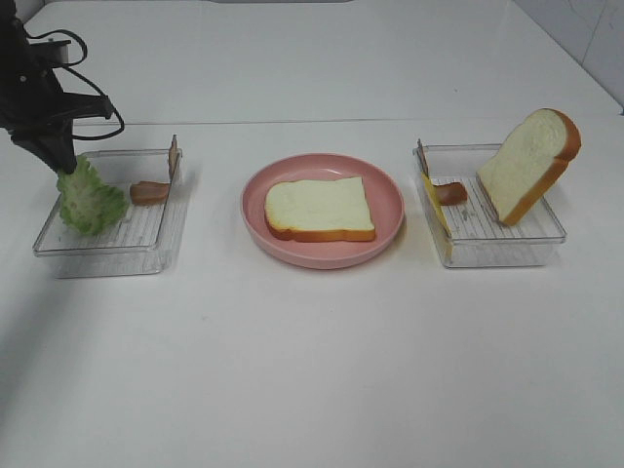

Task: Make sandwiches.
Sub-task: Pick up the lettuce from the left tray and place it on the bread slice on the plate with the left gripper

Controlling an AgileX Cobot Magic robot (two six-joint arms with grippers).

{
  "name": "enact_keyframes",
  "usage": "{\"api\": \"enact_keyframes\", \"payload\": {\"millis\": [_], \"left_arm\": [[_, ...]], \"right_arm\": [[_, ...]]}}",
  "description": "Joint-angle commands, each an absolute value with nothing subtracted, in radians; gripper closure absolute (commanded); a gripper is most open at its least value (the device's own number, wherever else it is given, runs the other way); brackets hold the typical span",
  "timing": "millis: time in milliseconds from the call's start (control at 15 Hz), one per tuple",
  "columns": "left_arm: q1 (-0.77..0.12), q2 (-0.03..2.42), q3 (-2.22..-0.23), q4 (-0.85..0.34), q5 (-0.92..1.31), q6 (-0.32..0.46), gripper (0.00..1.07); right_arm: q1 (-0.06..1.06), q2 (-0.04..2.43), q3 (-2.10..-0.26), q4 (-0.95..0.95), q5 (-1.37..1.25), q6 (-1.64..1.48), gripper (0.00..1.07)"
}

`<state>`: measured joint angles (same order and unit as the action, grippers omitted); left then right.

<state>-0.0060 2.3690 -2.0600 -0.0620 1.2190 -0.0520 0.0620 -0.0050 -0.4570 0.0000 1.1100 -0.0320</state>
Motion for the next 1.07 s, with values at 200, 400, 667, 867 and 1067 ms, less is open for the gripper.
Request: {"api": "enact_keyframes", "payload": {"millis": [200, 400, 667, 867, 1067], "left_arm": [[-0.010, 2.373, -2.058, -0.070, 1.313, -0.026, 1.07], [-0.010, 2.335, -2.059, -0.089, 1.313, -0.026, 1.07], [-0.010, 2.235, -2.059, -0.094, 1.313, -0.031, 1.07], [-0.010, 2.165, -2.064, -0.121, 1.313, -0.031, 1.07], [-0.024, 2.079, -2.064, -0.170, 1.312, -0.027, 1.07]], "right_arm": [[0.059, -0.034, -0.454, 0.006, 1.105, -0.022, 0.22], [0.059, -0.034, -0.454, 0.006, 1.105, -0.022, 0.22], [0.059, -0.034, -0.454, 0.006, 1.105, -0.022, 0.22], [0.059, -0.034, -0.454, 0.006, 1.105, -0.022, 0.22], [0.059, -0.034, -0.454, 0.006, 1.105, -0.022, 0.22]]}}
